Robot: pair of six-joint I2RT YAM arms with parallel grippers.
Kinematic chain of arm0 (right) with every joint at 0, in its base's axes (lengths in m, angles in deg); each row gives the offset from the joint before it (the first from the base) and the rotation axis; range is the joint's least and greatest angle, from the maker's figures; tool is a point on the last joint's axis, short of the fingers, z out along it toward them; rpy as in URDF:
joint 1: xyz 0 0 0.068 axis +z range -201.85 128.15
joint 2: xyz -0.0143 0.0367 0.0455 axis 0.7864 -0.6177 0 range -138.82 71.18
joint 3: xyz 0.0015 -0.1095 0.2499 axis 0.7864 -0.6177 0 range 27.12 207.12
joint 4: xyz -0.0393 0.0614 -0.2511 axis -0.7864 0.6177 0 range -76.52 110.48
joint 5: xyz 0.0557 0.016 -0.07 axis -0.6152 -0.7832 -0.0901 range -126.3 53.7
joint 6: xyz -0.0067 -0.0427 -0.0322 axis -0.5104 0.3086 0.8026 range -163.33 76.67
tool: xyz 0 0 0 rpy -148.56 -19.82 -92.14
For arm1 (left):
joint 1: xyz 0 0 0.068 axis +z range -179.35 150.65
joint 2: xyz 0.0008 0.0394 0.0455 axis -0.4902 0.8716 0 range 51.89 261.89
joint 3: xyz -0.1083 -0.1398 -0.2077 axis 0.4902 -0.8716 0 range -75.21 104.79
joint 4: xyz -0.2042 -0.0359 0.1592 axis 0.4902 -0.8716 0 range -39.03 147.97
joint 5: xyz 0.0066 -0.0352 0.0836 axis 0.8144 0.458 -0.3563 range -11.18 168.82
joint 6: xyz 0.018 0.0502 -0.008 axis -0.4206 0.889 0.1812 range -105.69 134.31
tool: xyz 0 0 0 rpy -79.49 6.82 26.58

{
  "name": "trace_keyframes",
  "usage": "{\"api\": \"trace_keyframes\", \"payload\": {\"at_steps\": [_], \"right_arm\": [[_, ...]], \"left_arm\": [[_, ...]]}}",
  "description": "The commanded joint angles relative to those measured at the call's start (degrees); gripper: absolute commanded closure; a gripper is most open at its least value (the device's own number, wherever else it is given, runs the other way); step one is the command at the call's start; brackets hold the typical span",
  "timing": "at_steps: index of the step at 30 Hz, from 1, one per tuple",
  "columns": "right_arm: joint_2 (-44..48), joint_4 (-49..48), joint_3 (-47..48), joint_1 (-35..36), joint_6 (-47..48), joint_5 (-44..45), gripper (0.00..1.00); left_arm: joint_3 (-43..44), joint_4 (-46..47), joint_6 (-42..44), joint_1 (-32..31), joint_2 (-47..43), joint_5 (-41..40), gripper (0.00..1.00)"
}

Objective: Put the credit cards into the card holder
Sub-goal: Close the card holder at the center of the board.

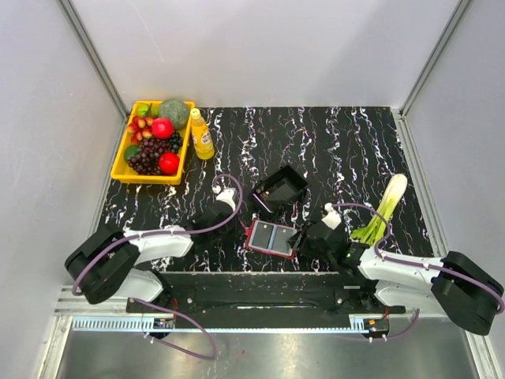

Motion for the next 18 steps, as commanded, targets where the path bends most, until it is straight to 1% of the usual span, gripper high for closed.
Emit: {"api": "trace_keyframes", "payload": {"at_steps": [1, 4, 6, 7, 9, 12, 14, 16, 17, 18], "right_arm": [[-0.4, -6.2, -0.7, -0.4, 1.4, -2.4, 0.50], [-1.9, -6.5, 1.6, -0.4, 3.3, -3.2, 0.50], [-3.7, -8.2, 2.8, -0.4, 4.3, -4.1, 0.50], [-4.9, -9.0, 3.3, -0.5, 4.6, -4.7, 0.50], [-7.2, -10.6, 4.3, -0.4, 4.8, -5.2, 0.50], [-9.7, -16.0, 4.5, -0.4, 4.3, -6.9, 0.51], [-11.2, -19.2, 4.8, -0.4, 3.9, -7.8, 0.51], [-12.8, -20.9, 5.8, -0.4, 4.0, -8.5, 0.51], [-13.4, -20.8, 6.5, -0.4, 4.0, -8.5, 0.53], [-13.1, -18.1, 6.9, -0.4, 3.5, -7.1, 0.54]], "left_arm": [[-1.1, 0.8, -0.8, 0.2, -7.0, 1.9, 1.00], [-0.8, -0.4, -0.9, 0.1, -13.8, 3.4, 1.00], [0.6, -1.5, -0.4, 0.2, -16.2, 3.6, 1.00], [1.4, -2.8, 0.3, 0.0, -16.8, 5.2, 1.00], [2.1, -2.9, 1.1, 0.1, -16.3, 6.9, 1.00], [2.5, -4.4, 0.3, 0.0, -13.7, 6.2, 1.00], [1.0, -2.3, -1.2, 0.0, -12.8, 7.1, 1.00], [-1.1, 2.4, -3.5, 0.1, -13.2, 9.1, 1.00], [-1.5, 5.7, -4.5, 0.0, -12.8, 10.5, 1.00], [-0.5, 6.4, -4.8, -0.1, -11.8, 12.0, 1.00]]}}
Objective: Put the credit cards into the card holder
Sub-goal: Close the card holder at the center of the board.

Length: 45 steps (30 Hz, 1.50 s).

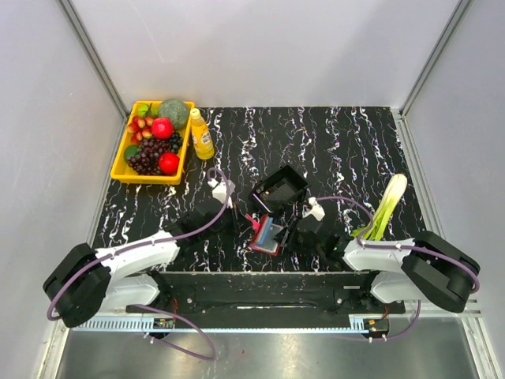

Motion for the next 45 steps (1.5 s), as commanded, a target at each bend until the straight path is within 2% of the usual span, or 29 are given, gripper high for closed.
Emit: {"api": "trace_keyframes", "payload": {"at_steps": [1, 4, 10, 11, 12, 15, 17, 20, 21, 23, 25, 26, 27, 28, 30, 32, 33, 36, 37, 39, 42, 45], "right_arm": [[0.0, -3.6, 3.5, -0.2, -0.5, 1.0, 0.54], [5.5, 0.5, 1.6, -0.2, -1.3, 6.4, 0.54], [21.4, 22.2, 1.9, -0.2, 0.4, 17.6, 0.51], [24.4, 24.3, 1.7, -0.2, 0.6, 19.1, 0.51], [26.2, 25.6, 1.4, -0.2, 1.1, 19.8, 0.50], [29.7, 28.9, 0.9, -0.2, 1.7, 20.2, 0.50], [30.2, 29.7, 0.9, -0.2, 1.6, 19.6, 0.50], [28.9, 29.3, 0.8, -0.2, 1.3, 18.1, 0.50], [28.1, 29.2, 0.9, -0.2, 0.9, 17.6, 0.50], [26.4, 27.9, 0.9, -0.2, 0.8, 16.7, 0.50], [24.4, 25.9, 0.5, -0.2, 0.5, 15.9, 0.50], [23.7, 24.9, 0.4, -0.2, 0.3, 15.4, 0.50], [22.9, 24.3, 0.3, -0.2, 0.1, 15.0, 0.50], [22.4, 23.5, 0.3, -0.2, 0.1, 14.6, 0.49], [21.3, 23.0, 0.8, -0.2, 0.2, 14.0, 0.50], [21.1, 21.9, 0.6, -0.2, 0.2, 13.2, 0.50], [20.8, 21.1, 0.5, -0.2, 0.4, 13.1, 0.50], [18.9, 20.5, 0.9, -0.2, 0.6, 13.0, 0.50], [18.0, 20.5, 1.0, -0.2, 0.6, 13.0, 0.50], [15.6, 20.5, 1.4, -0.2, -0.6, 12.8, 0.55], [12.6, 16.4, 1.0, -0.2, -1.0, 11.0, 0.55], [11.0, 13.7, 0.7, -0.2, -1.8, 10.4, 0.55]], "left_arm": [[0.7, 7.1, -2.9, -0.6, 2.3, 6.6, 1.00], [2.9, 7.0, -2.1, -2.9, 3.5, 6.0, 1.00], [5.6, 6.8, -2.1, -4.3, 9.0, 8.2, 0.99], [5.8, 7.6, -1.9, -5.0, 9.8, 8.6, 0.87], [6.3, 8.0, -1.8, -5.7, 10.8, 9.2, 0.79], [8.3, 8.3, -0.2, -7.6, 12.6, 12.2, 0.63], [8.8, 7.4, 0.4, -8.9, 11.8, 12.0, 0.62], [6.5, 9.1, 1.6, -10.0, 8.2, 12.0, 0.50], [6.4, 9.2, 2.5, -10.2, 7.4, 12.8, 0.49], [7.2, 7.0, 4.1, -10.9, 5.9, 12.7, 0.49], [8.2, 3.6, 6.1, -11.5, 5.4, 11.5, 0.42], [9.1, 2.9, 7.1, -11.5, 5.7, 12.6, 0.48], [10.4, -0.9, 7.7, -12.0, 5.5, 8.9, 0.51], [10.2, -3.3, 6.9, -12.6, 3.7, 2.6, 0.48], [7.1, -2.7, 5.9, -11.9, -0.7, -1.9, 0.35], [6.6, -6.5, 4.7, -10.5, -2.9, -7.5, 0.35], [6.3, -7.9, 4.2, -9.8, -3.2, -8.7, 0.39], [3.0, -5.6, 2.9, -9.0, -4.1, -11.4, 0.40], [2.4, -4.2, 2.6, -8.2, -3.0, -10.1, 0.39], [3.8, -5.1, 1.2, -6.9, 1.1, -7.9, 0.46], [6.3, -4.1, 0.7, -6.8, 8.5, -4.6, 0.49], [7.5, 0.9, -0.6, -7.1, 14.4, -0.4, 0.55]]}}
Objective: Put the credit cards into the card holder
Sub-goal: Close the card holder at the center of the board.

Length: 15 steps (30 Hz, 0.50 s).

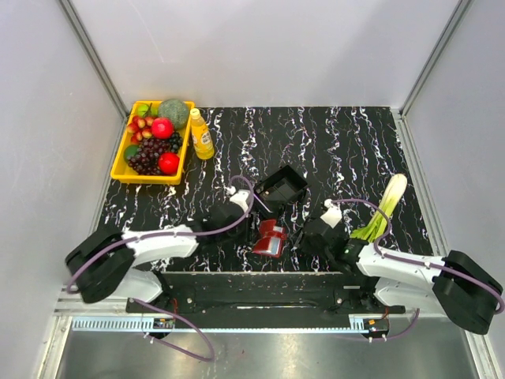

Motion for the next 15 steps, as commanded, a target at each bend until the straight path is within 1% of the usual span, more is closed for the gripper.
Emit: {"api": "trace_keyframes", "payload": {"at_steps": [1, 4, 7, 12, 15], "right_arm": [[-1.9, -6.3, 0.5, -0.2, -1.3, -1.1, 0.54], [-3.2, -6.4, 0.7, -0.8, -1.3, -1.1, 0.53], [-6.3, -7.5, 0.9, -2.0, -0.9, -3.8, 0.53], [-10.7, -15.2, -0.8, -3.1, -1.6, -8.5, 0.53], [-14.2, -18.8, -0.4, -3.5, -1.6, -11.9, 0.52]], "left_arm": [[2.6, 8.2, -2.5, -0.4, 7.0, 5.8, 0.54], [4.3, 8.0, -2.9, -0.4, 11.3, 7.7, 0.54], [4.3, 8.6, -2.9, -0.7, 13.9, 8.4, 0.52], [4.3, 9.4, -3.4, -0.8, 17.4, 9.7, 0.50], [3.8, 11.0, -4.0, -0.8, 18.8, 11.2, 0.47]]}}
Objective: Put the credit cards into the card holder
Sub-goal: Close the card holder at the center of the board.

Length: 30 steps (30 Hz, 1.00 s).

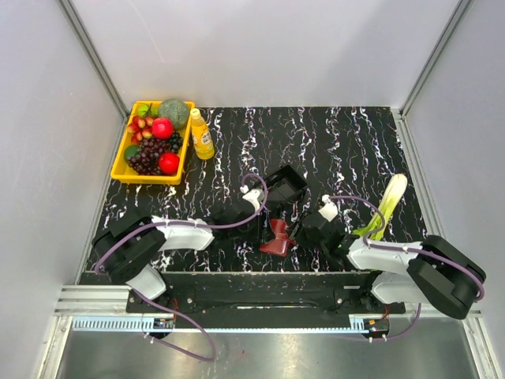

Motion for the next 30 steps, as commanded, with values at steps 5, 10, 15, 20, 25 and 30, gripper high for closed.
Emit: {"api": "trace_keyframes", "payload": {"at_steps": [5, 10, 15, 20, 25, 30], "right_arm": [[-7.9, -11.7, -2.4, -0.3, -3.5, -9.0, 0.52], [-5.8, -6.9, -1.9, -0.7, -1.7, -8.1, 0.52], [0.7, -2.1, -1.7, -0.7, 0.9, -5.2, 0.50], [10.9, 3.7, -2.3, -2.3, 4.5, -4.2, 0.47], [18.7, 6.0, -5.1, -4.7, 3.8, -5.6, 0.46], [20.4, 6.4, -5.6, -5.4, 3.7, -7.6, 0.46]], "left_arm": [[-3.3, 8.0, -3.4, -0.6, 3.6, 7.5, 0.43], [-4.0, 9.5, -4.2, -0.5, 4.3, 8.6, 0.56], [-2.9, 6.4, -3.5, -0.5, 3.3, 7.7, 0.94], [-3.7, 3.5, -2.6, -0.4, -1.3, 5.0, 1.00], [-10.6, 14.8, -3.1, 1.9, -6.5, 11.7, 1.00], [-21.7, 46.9, -13.1, 6.4, -4.3, 22.1, 1.00]]}}
